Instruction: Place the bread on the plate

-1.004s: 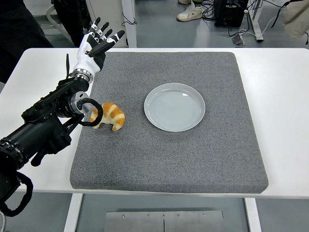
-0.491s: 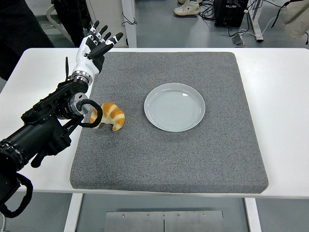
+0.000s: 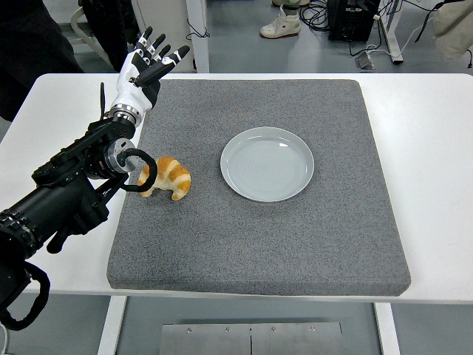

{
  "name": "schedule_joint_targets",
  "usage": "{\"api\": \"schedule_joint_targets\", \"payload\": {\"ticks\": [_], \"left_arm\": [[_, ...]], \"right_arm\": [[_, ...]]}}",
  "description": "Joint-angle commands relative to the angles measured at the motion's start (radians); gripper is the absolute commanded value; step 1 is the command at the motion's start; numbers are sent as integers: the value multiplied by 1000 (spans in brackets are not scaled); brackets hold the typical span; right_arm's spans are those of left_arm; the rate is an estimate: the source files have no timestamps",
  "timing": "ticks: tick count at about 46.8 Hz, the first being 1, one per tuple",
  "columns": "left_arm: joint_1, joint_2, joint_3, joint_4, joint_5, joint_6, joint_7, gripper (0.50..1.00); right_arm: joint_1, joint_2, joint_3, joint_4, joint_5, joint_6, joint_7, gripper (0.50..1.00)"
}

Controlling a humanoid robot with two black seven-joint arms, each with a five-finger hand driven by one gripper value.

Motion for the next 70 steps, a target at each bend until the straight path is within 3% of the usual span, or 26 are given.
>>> {"api": "schedule_joint_targets", "payload": {"ticks": [1,7,13,23,30,45,56,70], "left_arm": [[-19,9,1,-2,0,1,11,960],[-51,52,3,-22,2,1,73,958],[-59,105,3,-109,3,13,150,958],[-74,179,80,-230,5,44,213,957],[-83,265,175,-341,14,41,218,957],[-256,487,526,-545,107,28,206,957],[-240,589,561,-661,492,22,198,957],[-240,684,636,-752,660,18,198,958]], "right_arm": [[0,0,0,0,1,-1,0,1000],[0,0,0,0,1,-1,0,1000],[1,0,0,0,1,-1,0,1000],[6,0,0,0,-1,-1,0,1000],[6,0,0,0,1,-1,0,1000],[6,0,2,0,1,-1,0,1000],[6,0,0,-2,-1,-1,0,1000],[6,0,2,0,-1,-1,0,1000]]}}
